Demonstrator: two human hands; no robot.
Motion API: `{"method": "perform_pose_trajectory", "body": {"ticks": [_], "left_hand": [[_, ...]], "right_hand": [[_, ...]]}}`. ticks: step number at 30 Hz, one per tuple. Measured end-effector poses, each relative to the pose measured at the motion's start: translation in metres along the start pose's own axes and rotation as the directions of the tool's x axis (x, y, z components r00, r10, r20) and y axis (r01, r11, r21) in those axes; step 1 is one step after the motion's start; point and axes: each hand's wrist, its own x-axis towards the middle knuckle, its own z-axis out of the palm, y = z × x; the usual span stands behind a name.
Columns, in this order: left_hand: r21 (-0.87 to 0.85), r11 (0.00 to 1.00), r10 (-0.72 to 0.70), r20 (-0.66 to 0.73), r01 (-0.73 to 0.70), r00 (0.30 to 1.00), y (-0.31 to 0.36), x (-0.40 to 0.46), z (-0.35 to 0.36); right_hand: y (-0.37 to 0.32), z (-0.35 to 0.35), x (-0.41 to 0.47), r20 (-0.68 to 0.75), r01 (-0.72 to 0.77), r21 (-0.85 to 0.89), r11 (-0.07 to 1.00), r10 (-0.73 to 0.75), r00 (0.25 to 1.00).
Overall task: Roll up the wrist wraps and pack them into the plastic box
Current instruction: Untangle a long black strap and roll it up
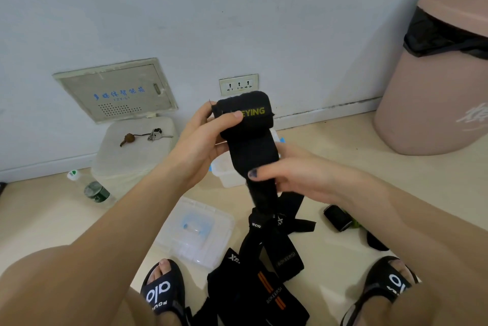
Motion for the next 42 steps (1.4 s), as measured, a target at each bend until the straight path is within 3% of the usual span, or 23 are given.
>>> {"method": "perform_pose_trajectory", "body": {"ticks": [4,8,15,22,25,29,33,36,42], "left_hand": [[0.092,0.994,0.070,-0.079,-0.062,0.994,-0.003,0.006,-0.008],[0.362,0.921,0.177,-0.072,-0.140,0.982,-0.011,0.006,-0.013],[0.527,0.823,0.267,-0.029,-0.212,0.963,-0.025,0.008,-0.016],[0.713,0.650,0.393,-0.018,-0.264,0.919,-0.037,0.009,-0.007],[0.698,0.669,0.362,-0.009,-0.253,0.932,-0.036,0.009,-0.006],[0.635,0.757,0.222,-0.029,-0.154,0.975,-0.035,0.006,-0.009],[0.458,0.887,0.077,-0.022,-0.059,0.997,-0.030,-0.001,-0.006],[0.412,0.911,0.001,-0.002,-0.001,1.000,-0.029,-0.001,-0.007],[0.325,0.945,-0.106,0.208,0.033,0.972,-0.033,-0.005,0.002]], "right_hand": [[0.002,0.009,-0.004,-0.038,-0.073,0.101,0.992,0.078,0.996],[-0.005,0.009,-0.007,-0.095,-0.032,0.201,0.979,0.052,0.994],[-0.007,0.012,-0.006,-0.276,0.066,0.362,0.930,0.040,0.960],[-0.014,0.014,-0.004,-0.419,0.196,0.248,0.949,-0.078,0.905],[-0.018,0.008,-0.004,-0.403,0.201,0.229,0.953,-0.095,0.910],[-0.024,-0.005,-0.009,-0.277,0.187,0.210,0.960,-0.126,0.953],[-0.028,-0.014,-0.010,-0.178,0.219,0.005,0.976,-0.215,0.960],[-0.030,-0.018,-0.010,-0.144,0.278,-0.213,0.937,-0.312,0.939],[-0.025,-0.025,-0.005,-0.197,0.365,-0.559,0.745,-0.546,0.814]]}}
